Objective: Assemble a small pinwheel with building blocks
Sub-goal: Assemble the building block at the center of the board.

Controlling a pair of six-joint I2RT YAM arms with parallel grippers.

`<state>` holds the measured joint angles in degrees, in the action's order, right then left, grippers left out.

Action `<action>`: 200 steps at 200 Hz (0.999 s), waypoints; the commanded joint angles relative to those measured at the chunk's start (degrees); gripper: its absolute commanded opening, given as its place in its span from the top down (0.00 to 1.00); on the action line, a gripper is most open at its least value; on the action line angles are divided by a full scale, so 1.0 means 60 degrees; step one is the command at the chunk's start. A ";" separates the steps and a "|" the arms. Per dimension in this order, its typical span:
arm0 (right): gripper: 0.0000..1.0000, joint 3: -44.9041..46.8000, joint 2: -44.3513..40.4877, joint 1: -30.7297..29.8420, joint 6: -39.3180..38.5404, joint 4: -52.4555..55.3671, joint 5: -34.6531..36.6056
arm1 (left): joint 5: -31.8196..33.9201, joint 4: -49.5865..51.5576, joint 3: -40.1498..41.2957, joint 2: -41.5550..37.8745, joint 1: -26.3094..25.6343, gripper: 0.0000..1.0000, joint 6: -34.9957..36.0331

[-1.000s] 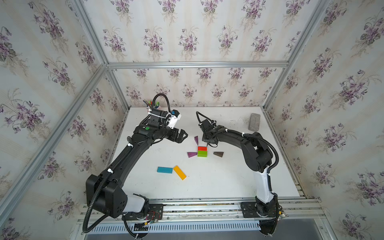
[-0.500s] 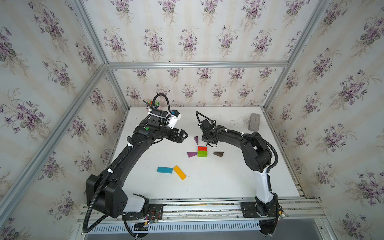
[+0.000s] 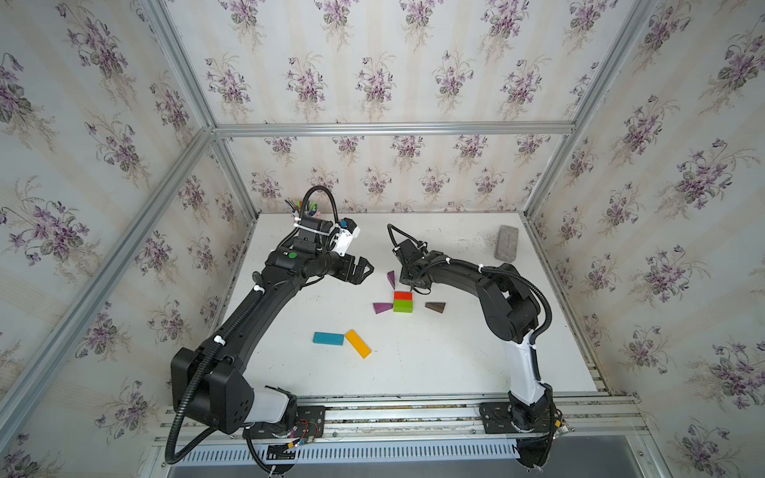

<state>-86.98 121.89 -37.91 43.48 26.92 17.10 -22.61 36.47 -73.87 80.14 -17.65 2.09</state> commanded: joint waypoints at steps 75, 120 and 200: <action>0.33 0.0387 -0.1801 -0.0054 -0.0624 0.0322 0.0620 | -0.0370 -0.0176 -0.0048 0.0007 0.0048 0.00 -0.0128; 0.34 0.2627 -0.4691 0.0463 -0.2521 -0.0318 0.0405 | -0.0542 -0.0267 -0.0001 -0.0280 0.0039 0.00 0.0121; 0.36 0.6493 -0.8550 0.2215 -0.9308 -0.2474 -0.3821 | -0.1121 -0.0288 0.0171 -0.0535 -0.0319 0.00 0.0972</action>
<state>-50.50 73.89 -24.69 3.29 16.64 0.54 -27.70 35.46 -73.52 77.60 -18.37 4.56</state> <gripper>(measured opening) 0.640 0.996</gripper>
